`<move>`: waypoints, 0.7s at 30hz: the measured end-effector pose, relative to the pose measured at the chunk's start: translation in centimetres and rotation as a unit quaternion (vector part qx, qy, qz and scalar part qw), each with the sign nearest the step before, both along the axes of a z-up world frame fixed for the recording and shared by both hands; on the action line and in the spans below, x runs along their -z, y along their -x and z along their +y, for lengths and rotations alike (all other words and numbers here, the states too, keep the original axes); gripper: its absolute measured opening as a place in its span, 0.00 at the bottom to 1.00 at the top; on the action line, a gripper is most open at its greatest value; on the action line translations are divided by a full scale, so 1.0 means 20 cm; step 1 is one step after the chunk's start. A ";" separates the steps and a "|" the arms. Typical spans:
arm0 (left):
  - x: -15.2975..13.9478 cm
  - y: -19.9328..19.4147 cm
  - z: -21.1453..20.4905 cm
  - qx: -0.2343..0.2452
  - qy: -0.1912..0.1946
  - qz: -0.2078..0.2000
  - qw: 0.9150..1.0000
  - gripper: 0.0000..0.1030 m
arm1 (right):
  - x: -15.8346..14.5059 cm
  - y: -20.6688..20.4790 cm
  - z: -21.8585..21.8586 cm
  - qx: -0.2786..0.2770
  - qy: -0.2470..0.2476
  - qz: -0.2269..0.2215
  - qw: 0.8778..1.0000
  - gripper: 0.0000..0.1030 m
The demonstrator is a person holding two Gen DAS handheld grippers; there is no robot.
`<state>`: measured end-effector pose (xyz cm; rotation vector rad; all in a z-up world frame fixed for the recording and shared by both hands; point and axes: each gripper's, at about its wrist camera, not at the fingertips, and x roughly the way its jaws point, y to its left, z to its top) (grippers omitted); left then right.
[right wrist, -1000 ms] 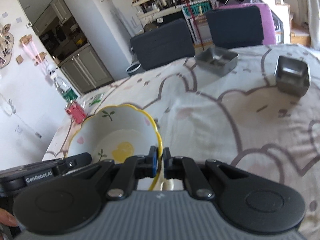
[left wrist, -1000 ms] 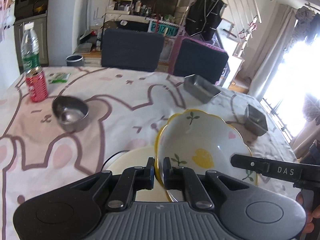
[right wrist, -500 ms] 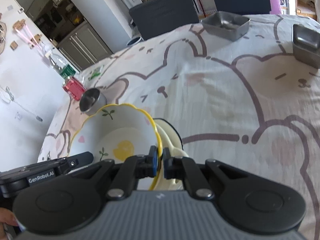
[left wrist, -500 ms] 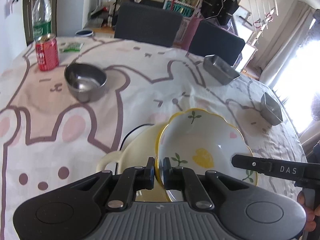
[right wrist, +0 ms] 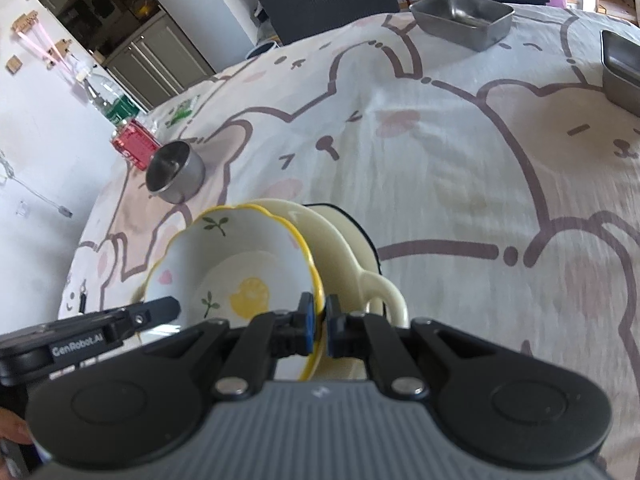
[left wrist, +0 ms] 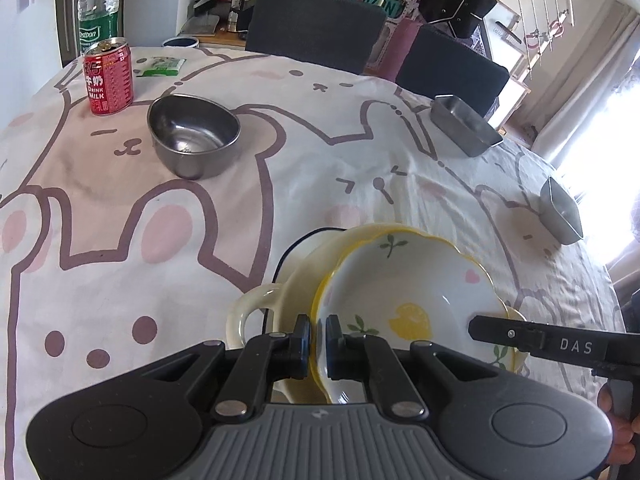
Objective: Organize plates and bowls
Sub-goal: 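Lower the lemon bowl into the cream bowl with both tools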
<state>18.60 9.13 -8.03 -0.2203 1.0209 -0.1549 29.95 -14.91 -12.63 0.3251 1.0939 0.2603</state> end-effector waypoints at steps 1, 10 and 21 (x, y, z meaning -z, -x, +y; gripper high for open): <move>0.00 0.00 0.00 0.000 -0.003 0.001 1.000 0.07 | 0.00 0.00 0.00 0.000 0.005 0.002 1.000 0.07; 0.01 -0.01 0.01 0.001 -0.001 0.001 1.000 0.07 | 0.02 -0.01 0.01 0.000 0.012 0.007 1.000 0.08; 0.01 -0.01 0.00 0.007 -0.006 0.004 1.000 0.07 | 0.04 -0.02 0.03 -0.003 0.017 0.015 1.000 0.07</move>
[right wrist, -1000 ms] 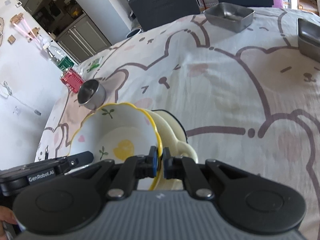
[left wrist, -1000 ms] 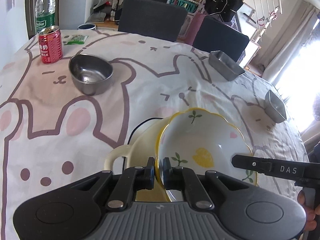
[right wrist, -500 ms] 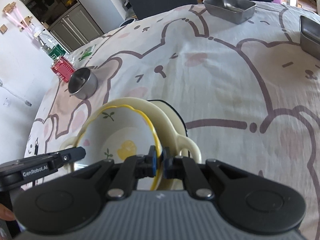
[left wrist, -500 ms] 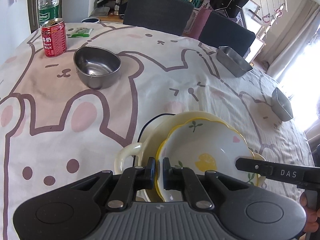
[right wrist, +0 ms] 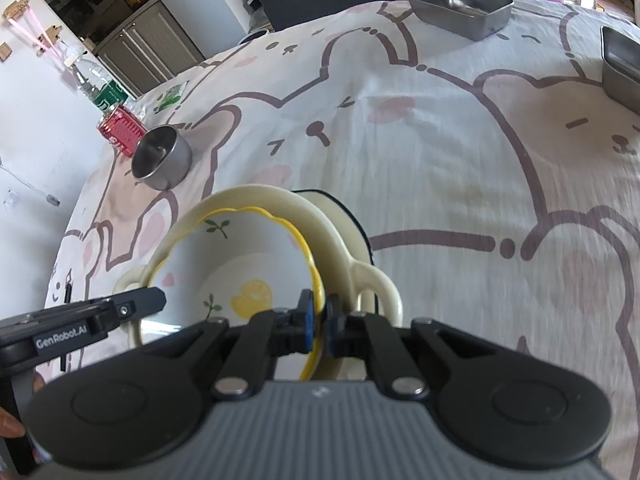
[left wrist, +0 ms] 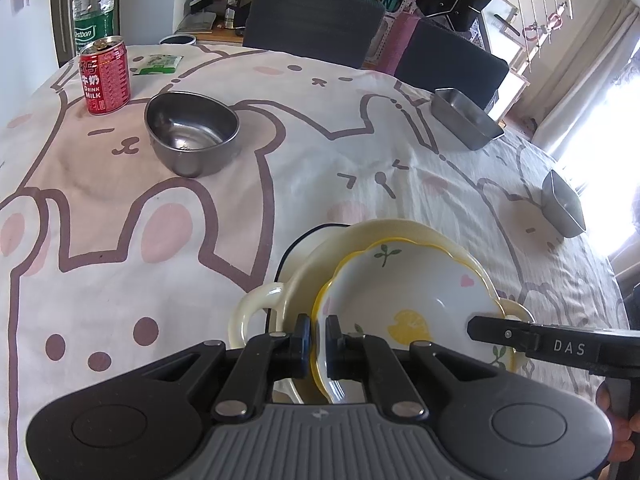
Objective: Organize plates and bowls
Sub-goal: 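Lower the lemon bowl into the cream bowl with both tools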
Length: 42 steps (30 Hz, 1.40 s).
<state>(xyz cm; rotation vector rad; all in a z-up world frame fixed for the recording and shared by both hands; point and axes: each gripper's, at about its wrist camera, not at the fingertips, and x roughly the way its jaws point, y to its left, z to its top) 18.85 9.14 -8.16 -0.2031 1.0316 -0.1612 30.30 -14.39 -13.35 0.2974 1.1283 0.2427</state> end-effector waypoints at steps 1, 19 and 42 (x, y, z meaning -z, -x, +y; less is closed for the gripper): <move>0.00 0.00 0.00 0.001 0.000 0.000 1.000 0.07 | 0.00 0.00 0.00 0.000 0.001 0.000 1.000 0.07; 0.02 -0.01 0.01 0.007 0.007 0.009 1.000 0.04 | 0.00 -0.01 0.03 -0.013 0.015 0.006 1.000 0.08; 0.01 0.00 0.01 0.009 0.006 0.010 1.000 0.04 | -0.05 0.00 -0.03 -0.018 0.006 -0.003 1.000 0.09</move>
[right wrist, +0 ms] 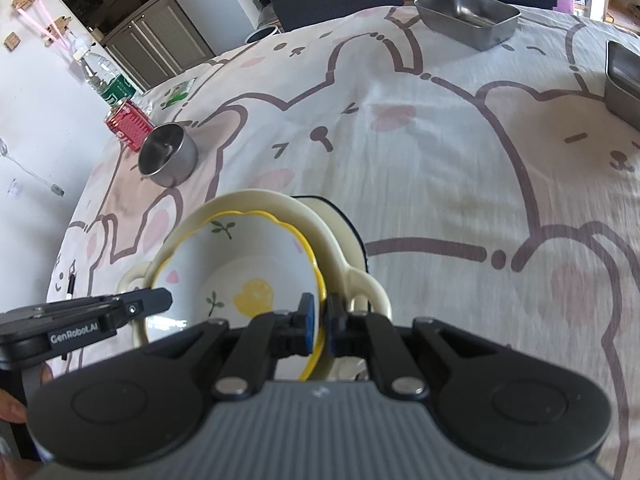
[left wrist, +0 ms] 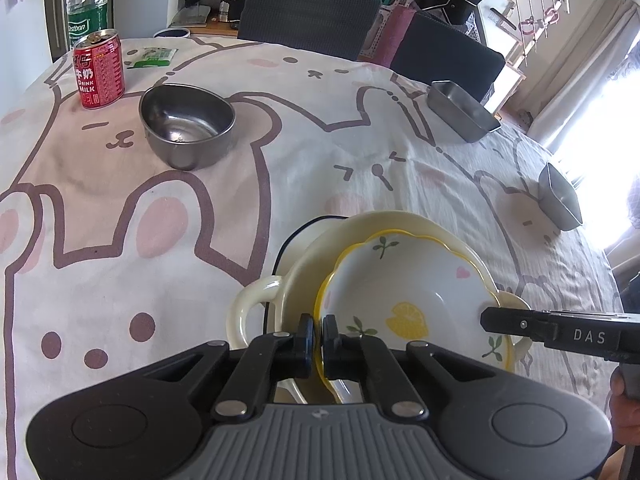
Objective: Organize plates and bowls
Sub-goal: 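Lower the lemon bowl into the cream bowl with both tools, then open both tools and pull them back from the stacked bowls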
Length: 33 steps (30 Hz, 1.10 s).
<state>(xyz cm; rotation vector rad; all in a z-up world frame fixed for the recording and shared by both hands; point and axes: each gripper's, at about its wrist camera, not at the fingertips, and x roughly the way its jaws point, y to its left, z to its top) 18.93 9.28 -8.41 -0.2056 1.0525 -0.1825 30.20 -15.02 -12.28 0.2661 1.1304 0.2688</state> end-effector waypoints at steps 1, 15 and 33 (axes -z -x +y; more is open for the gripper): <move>0.00 0.00 0.00 0.000 0.000 0.000 1.000 0.04 | 0.00 0.00 0.00 0.000 0.000 0.000 1.000 0.09; -0.05 0.05 0.01 -0.004 0.001 -0.006 1.000 0.24 | -0.05 0.05 -0.01 -0.019 -0.015 -0.012 1.000 0.32; -0.24 0.00 -0.43 0.037 -0.005 -0.101 0.994 1.00 | -0.28 0.19 -0.42 0.043 0.045 -0.147 0.987 0.87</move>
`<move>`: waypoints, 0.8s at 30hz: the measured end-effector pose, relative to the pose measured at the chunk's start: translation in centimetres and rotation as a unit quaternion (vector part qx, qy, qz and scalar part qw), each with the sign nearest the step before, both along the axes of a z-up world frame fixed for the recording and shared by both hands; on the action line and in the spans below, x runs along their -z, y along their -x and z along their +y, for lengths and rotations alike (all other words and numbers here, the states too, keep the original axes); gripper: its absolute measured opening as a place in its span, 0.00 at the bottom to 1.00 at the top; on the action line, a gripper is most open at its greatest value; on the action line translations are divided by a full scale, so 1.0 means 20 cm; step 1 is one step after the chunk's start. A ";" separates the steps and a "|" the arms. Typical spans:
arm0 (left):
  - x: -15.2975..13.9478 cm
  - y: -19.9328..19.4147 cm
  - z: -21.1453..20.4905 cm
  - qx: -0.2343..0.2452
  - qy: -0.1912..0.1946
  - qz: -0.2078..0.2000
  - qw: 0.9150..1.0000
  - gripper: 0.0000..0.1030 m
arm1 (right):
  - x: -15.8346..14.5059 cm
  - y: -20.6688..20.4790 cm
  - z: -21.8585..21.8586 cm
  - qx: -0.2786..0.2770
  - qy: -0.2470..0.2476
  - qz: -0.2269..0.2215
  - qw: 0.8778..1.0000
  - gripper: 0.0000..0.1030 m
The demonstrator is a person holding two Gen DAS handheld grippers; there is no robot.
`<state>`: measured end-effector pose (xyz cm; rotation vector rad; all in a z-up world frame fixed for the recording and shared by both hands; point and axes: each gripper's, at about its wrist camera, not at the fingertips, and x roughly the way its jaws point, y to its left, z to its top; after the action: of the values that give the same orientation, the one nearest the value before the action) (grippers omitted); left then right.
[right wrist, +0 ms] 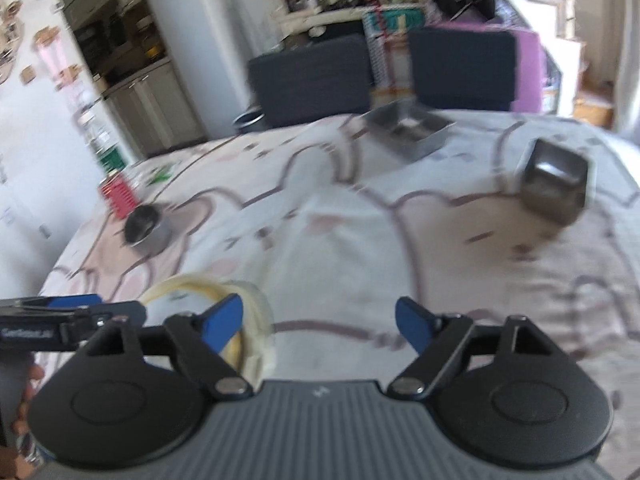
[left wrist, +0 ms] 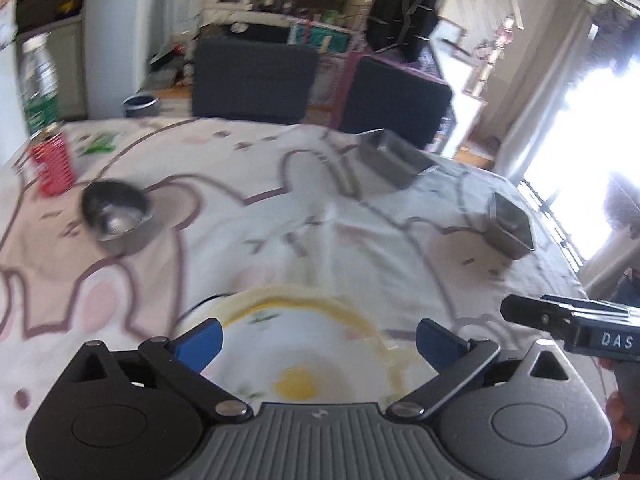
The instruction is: Organize plates and bowls
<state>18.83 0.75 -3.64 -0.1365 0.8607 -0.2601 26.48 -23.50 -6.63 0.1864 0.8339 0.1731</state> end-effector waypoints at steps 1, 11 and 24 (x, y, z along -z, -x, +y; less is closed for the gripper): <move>0.00 -0.01 -0.05 0.008 0.000 -0.002 1.000 1.00 | -0.01 0.01 -0.05 0.011 0.003 -0.004 1.000 0.89; 0.04 -0.16 -0.53 0.085 -0.003 -0.005 0.996 1.00 | 0.03 0.00 -0.56 0.160 -0.022 -0.019 0.987 1.00; 0.01 -0.58 -0.99 0.146 -0.019 -0.043 0.988 1.00 | 0.25 -0.27 -1.04 0.354 -0.135 -0.002 0.925 1.00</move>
<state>30.36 -19.02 -3.92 0.0370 0.7982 -0.5204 31.97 -44.34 -11.65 0.7335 0.6913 -0.3962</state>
